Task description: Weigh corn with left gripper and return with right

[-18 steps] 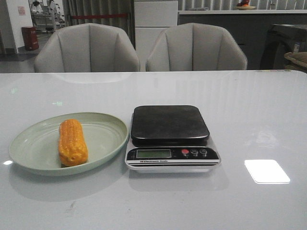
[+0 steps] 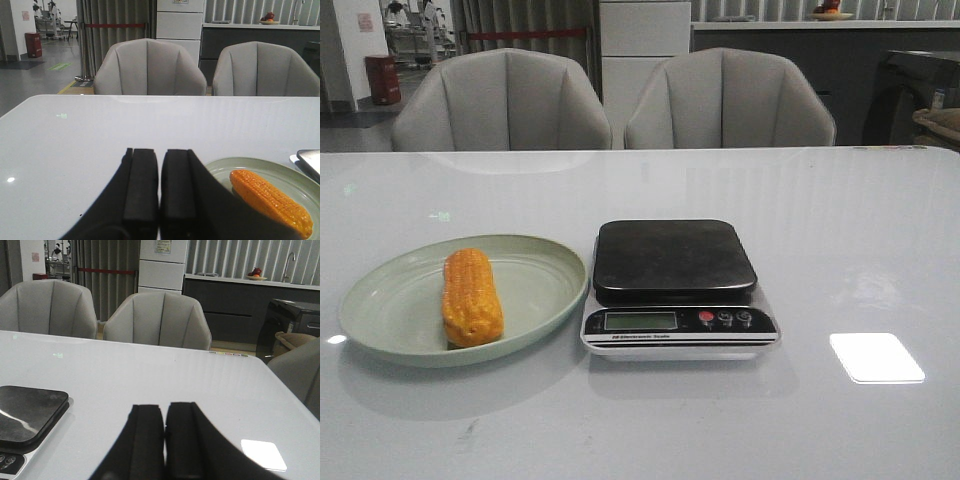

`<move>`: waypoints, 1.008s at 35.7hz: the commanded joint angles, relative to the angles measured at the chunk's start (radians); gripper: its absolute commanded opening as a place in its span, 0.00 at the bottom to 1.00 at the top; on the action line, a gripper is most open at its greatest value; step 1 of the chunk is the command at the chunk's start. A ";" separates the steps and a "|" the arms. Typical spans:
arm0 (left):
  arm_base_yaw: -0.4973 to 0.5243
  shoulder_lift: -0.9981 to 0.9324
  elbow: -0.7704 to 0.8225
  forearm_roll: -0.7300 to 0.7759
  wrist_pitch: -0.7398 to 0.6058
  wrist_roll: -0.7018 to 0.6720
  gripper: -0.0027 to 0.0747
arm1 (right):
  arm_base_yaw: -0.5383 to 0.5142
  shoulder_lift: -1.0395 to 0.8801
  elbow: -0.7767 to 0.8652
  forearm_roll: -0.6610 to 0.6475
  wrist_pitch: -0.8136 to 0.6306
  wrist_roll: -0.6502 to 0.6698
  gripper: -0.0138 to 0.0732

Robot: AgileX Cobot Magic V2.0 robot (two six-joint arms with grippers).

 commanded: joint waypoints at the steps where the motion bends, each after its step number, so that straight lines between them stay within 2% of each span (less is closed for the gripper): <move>1: 0.002 -0.019 0.031 -0.006 -0.080 -0.001 0.18 | -0.003 -0.020 0.010 -0.010 -0.083 -0.005 0.37; 6: 0.002 -0.019 0.031 -0.006 -0.089 -0.001 0.18 | -0.003 -0.020 0.010 -0.010 -0.083 -0.005 0.37; 10: 0.002 -0.019 0.031 -0.006 -0.161 -0.001 0.18 | -0.003 -0.020 0.010 -0.010 -0.083 -0.005 0.37; 12: 0.002 -0.019 0.031 -0.012 -0.242 -0.008 0.18 | -0.003 -0.020 0.010 -0.010 -0.083 -0.005 0.37; 14: 0.002 -0.019 0.027 -0.119 -0.319 -0.069 0.18 | -0.003 -0.020 0.010 -0.010 -0.083 -0.005 0.37; 16: 0.002 -0.017 0.005 -0.208 -0.319 -0.077 0.18 | -0.003 -0.020 0.010 -0.010 -0.083 -0.005 0.37; 19: 0.002 -0.007 -0.066 -0.166 -0.259 -0.075 0.18 | -0.003 -0.020 0.010 -0.010 -0.083 -0.005 0.37; 23: 0.002 0.056 -0.227 -0.032 -0.055 -0.075 0.18 | -0.003 -0.020 0.010 -0.010 -0.083 -0.005 0.37; 29: 0.002 0.203 -0.394 -0.034 0.166 -0.075 0.18 | -0.003 -0.020 0.010 -0.010 -0.083 -0.005 0.37; 31: 0.002 0.239 -0.416 -0.034 0.201 -0.075 0.18 | -0.003 -0.020 0.010 -0.010 -0.083 -0.005 0.37; 36: 0.002 0.293 -0.416 -0.034 0.194 -0.075 0.18 | -0.003 -0.020 0.010 -0.010 -0.083 -0.005 0.37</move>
